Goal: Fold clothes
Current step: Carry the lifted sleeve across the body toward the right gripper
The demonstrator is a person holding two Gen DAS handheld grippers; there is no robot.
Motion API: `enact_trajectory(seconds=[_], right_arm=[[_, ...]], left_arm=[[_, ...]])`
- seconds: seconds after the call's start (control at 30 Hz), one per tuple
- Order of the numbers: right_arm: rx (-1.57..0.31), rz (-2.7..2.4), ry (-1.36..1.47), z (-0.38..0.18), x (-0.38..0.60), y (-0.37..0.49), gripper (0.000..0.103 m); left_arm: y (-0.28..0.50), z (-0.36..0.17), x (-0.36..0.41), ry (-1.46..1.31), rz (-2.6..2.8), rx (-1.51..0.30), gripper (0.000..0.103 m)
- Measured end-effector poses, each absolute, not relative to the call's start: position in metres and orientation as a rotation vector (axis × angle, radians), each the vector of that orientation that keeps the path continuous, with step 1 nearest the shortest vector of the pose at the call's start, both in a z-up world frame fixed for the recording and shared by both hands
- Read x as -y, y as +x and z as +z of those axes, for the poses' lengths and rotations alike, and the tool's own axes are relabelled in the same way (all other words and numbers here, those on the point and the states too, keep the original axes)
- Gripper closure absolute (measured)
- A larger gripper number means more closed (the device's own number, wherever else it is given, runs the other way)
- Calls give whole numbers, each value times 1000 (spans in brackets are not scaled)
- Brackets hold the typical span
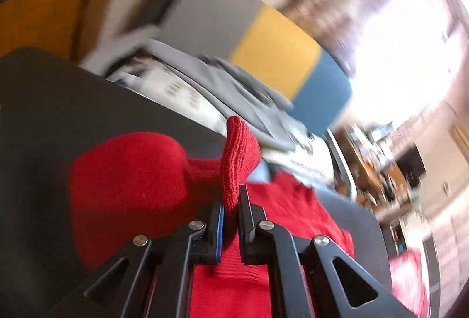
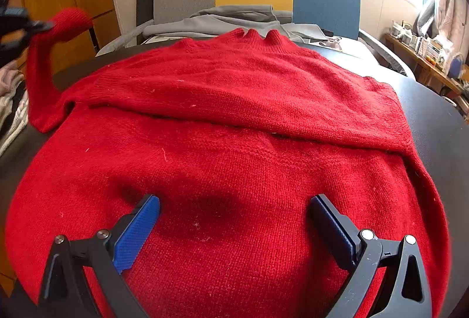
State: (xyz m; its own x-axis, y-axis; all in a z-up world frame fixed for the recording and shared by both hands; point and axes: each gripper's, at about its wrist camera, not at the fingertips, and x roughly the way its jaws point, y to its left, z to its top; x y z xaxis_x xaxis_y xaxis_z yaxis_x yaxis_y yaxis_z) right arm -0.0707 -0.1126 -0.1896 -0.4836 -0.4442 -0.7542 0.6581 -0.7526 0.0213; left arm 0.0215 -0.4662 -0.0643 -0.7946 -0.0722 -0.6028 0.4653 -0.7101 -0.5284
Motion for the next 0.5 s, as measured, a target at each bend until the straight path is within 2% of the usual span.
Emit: enact_trajectory(seconds=[0.2,0.4,0.5], right_arm=[[-345,-2222,1027,-190,111,-71,0],[-346,-2221,1028,-191,113,-71,0],[-348,-2223,1029,-191,114,-70,0]], left_arm=[[-49,-104,399,1077,-2601,-917,97],[-69,-141,356,1240,-2615,-848,97],[-64,-145,353,1256,-2631,-884,86]])
